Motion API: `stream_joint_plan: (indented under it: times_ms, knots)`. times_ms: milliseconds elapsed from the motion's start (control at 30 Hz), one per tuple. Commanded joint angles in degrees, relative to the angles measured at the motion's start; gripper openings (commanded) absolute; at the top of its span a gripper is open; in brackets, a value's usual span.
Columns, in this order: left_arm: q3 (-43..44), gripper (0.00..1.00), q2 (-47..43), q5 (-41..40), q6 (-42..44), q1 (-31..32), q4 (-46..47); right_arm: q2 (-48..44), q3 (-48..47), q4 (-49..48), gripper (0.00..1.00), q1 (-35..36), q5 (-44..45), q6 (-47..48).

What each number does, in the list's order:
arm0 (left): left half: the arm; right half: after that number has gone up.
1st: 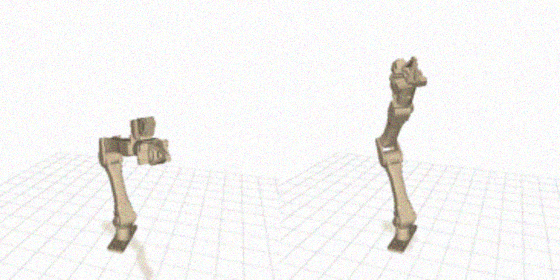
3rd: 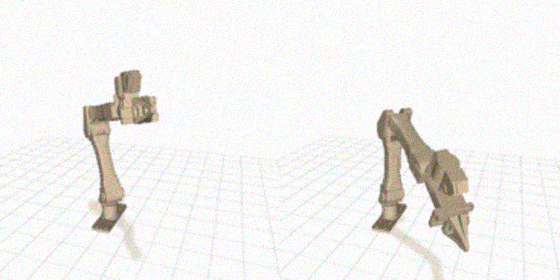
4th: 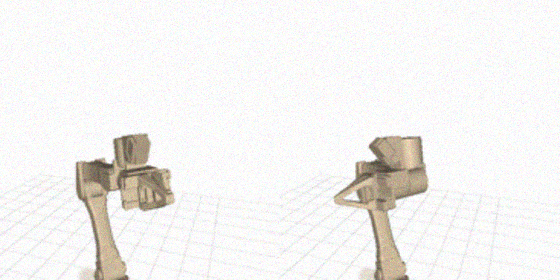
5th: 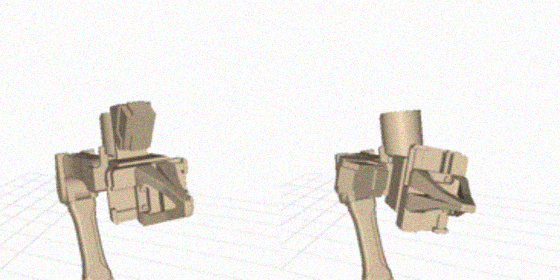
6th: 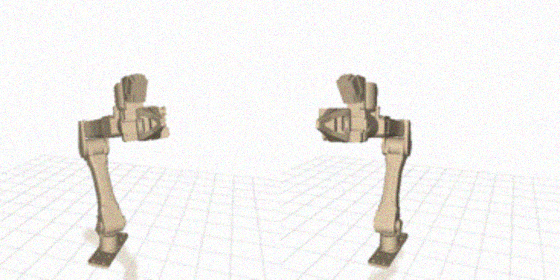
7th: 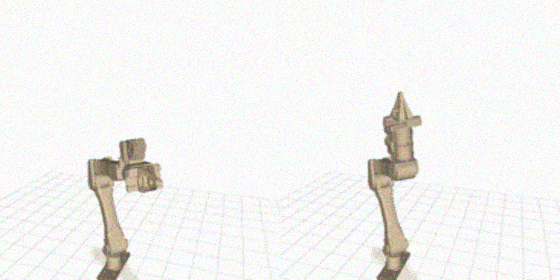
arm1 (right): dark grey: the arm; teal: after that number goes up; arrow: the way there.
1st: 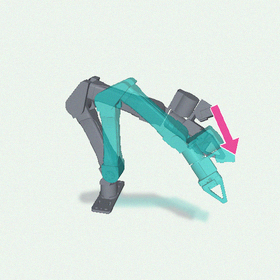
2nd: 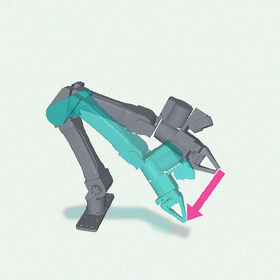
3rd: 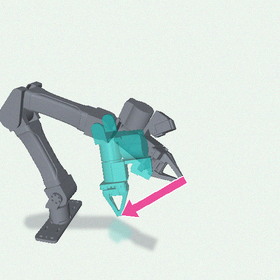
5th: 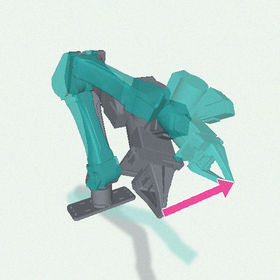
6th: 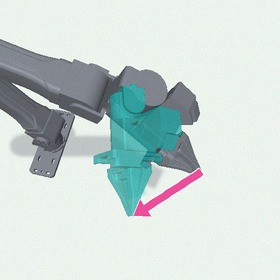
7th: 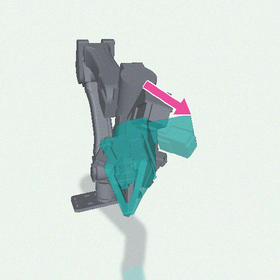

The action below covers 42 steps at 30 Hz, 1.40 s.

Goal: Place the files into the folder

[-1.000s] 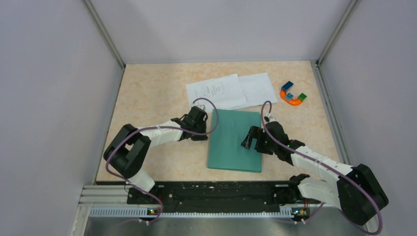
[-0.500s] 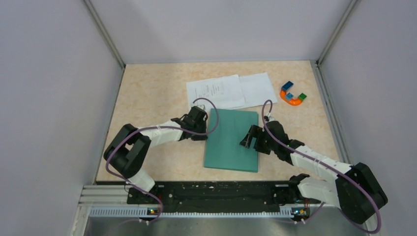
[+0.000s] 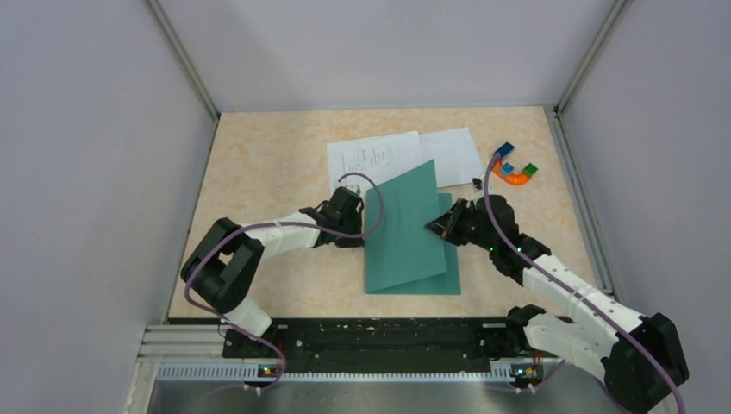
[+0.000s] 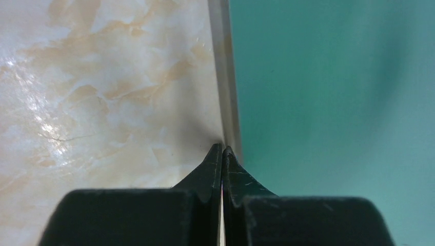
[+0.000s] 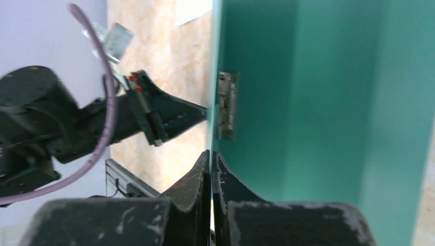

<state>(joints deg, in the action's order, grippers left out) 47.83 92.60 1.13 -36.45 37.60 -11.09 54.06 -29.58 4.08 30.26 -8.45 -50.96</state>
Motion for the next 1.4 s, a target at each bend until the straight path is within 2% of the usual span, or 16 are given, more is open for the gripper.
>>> stream_joint_plan:
  times_ms: [0,133,267,400,500,667,867,1233,1367]
  knots:
    - [-0.6,0.03,-3.5,0.8,-0.4,0.4,-4.5,0.5,-6.4,0.4,0.00,0.3,-1.3,0.5]
    - [3.5,0.27,-9.5,-2.1,0.0,0.0,-10.4,2.7,-12.3,6.4,0.00,0.4,-1.8,4.3]
    - [11.8,0.41,-13.3,-3.3,-1.1,-0.9,-15.4,5.7,-18.5,13.2,0.00,0.9,-2.2,8.1]
    - [23.2,0.62,-12.7,-1.5,-3.8,-1.0,-15.7,7.9,-23.4,16.6,0.00,3.7,1.5,9.8]
    - [32.3,0.72,-9.0,-1.5,-4.9,-1.1,-15.6,9.4,-25.4,17.5,0.00,5.1,3.3,9.9]
    - [44.4,0.73,-1.1,1.0,-4.2,-1.1,-16.5,11.9,-27.9,17.5,0.00,7.2,5.3,9.8]
    - [52.1,0.73,6.6,0.1,-1.6,-0.3,-20.0,14.2,-29.4,17.5,0.00,9.5,7.7,9.9]
    - [57.0,0.75,11.3,-4.9,3.8,2.5,-22.7,16.2,-32.5,19.7,0.00,12.2,12.7,10.6]
    - [57.8,0.72,12.2,-6.5,4.7,3.5,-23.6,16.5,-33.0,20.0,0.00,12.7,13.2,10.8]
